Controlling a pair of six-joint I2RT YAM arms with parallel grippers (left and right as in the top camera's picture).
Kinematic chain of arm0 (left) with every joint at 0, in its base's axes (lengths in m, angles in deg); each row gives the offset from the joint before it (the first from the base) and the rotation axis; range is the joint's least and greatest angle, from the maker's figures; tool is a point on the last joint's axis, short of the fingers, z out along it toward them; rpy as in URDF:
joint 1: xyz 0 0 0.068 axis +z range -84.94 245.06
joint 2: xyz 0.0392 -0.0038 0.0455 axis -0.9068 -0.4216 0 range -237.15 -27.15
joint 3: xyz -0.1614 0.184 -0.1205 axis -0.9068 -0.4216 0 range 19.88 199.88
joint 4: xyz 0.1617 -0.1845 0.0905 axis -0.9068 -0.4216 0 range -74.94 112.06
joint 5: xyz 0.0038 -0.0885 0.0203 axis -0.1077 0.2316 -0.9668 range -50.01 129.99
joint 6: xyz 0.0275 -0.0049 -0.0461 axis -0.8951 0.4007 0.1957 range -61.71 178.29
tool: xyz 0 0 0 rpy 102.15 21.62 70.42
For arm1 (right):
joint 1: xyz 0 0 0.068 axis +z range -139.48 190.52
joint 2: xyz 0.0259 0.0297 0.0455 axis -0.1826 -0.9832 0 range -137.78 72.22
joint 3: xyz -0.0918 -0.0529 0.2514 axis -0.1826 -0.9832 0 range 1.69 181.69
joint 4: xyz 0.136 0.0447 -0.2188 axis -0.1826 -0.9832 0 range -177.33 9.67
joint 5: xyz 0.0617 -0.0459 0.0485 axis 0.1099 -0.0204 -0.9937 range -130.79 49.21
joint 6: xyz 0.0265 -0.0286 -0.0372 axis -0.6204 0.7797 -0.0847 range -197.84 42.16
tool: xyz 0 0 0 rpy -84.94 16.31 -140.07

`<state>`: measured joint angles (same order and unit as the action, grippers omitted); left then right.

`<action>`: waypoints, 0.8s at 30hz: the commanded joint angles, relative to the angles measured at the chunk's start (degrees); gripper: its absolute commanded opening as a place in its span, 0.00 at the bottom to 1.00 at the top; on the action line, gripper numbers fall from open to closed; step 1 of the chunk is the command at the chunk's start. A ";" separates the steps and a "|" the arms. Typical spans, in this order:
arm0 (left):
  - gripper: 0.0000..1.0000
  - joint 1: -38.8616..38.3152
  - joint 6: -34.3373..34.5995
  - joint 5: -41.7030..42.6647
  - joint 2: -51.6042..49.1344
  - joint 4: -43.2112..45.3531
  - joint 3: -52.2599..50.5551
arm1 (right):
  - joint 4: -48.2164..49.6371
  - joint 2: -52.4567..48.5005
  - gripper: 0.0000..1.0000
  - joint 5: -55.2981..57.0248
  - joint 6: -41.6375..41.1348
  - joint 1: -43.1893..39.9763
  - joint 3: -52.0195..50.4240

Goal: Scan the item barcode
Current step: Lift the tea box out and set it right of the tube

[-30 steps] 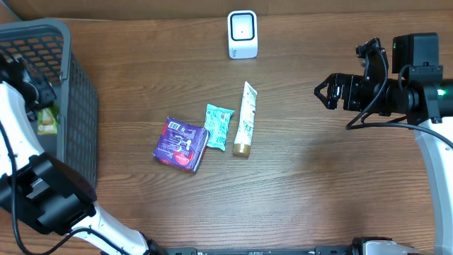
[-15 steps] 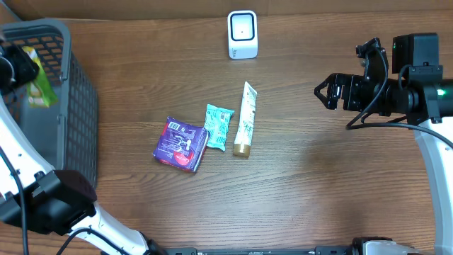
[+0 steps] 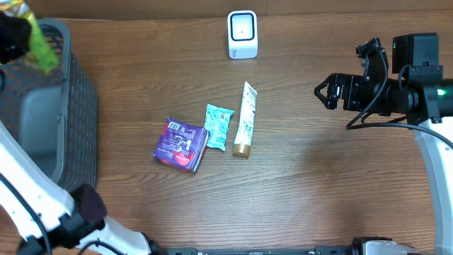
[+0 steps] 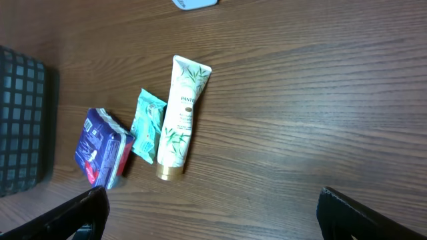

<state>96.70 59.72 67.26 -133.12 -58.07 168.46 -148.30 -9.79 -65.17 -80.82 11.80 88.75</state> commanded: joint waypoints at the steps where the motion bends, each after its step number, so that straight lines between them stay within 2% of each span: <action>1: 0.04 -4.87 0.94 5.38 5.51 -0.85 2.38 | 0.35 0.17 1.00 0.31 0.02 0.37 1.44; 6: 0.04 -14.36 0.94 5.31 6.23 -5.77 2.32 | 0.35 0.17 1.00 0.31 0.02 0.37 1.44; 14: 0.04 -29.22 0.94 4.79 1.27 -16.68 2.25 | 0.35 0.17 1.00 0.31 0.02 0.37 1.44; 24: 0.04 -45.27 2.99 4.74 -8.33 -16.52 -4.42 | 0.35 0.17 1.00 0.31 0.02 0.37 1.44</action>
<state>54.41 60.99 70.84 -138.94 -74.80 165.57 -148.27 -9.79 -65.17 -80.82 11.80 88.75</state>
